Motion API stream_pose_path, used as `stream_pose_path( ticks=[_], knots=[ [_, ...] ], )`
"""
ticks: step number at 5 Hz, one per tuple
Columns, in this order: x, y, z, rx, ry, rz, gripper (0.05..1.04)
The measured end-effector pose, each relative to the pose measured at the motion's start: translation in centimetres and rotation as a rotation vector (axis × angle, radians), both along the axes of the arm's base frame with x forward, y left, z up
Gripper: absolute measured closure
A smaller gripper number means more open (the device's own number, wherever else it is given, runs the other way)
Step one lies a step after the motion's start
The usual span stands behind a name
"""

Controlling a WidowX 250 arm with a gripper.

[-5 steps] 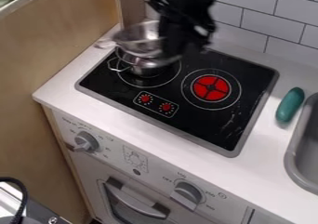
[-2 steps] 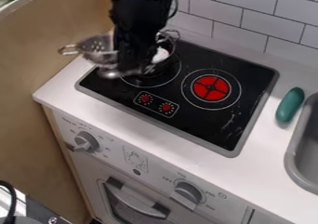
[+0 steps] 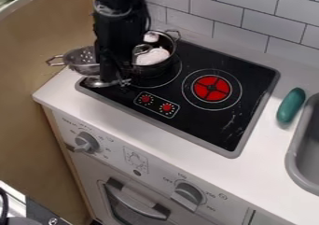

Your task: Move the iron to the bottom left corner

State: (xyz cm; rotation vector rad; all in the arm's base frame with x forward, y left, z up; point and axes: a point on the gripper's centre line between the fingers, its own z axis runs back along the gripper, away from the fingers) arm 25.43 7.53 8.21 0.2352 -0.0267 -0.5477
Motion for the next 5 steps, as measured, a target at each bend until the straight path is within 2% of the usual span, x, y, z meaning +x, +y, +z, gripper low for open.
stream_pose_path(
  ticks=[2,3,5],
  knots=[
    [-0.2,1.8,-1.7,-0.015,-0.07,-0.052,1.025],
    [-0.3,2.7,-2.4,-0.009,-0.083,-0.074,1.025],
    [-0.1,2.9,-3.5,-0.03,-0.117,-0.068,1.0]
  ],
)
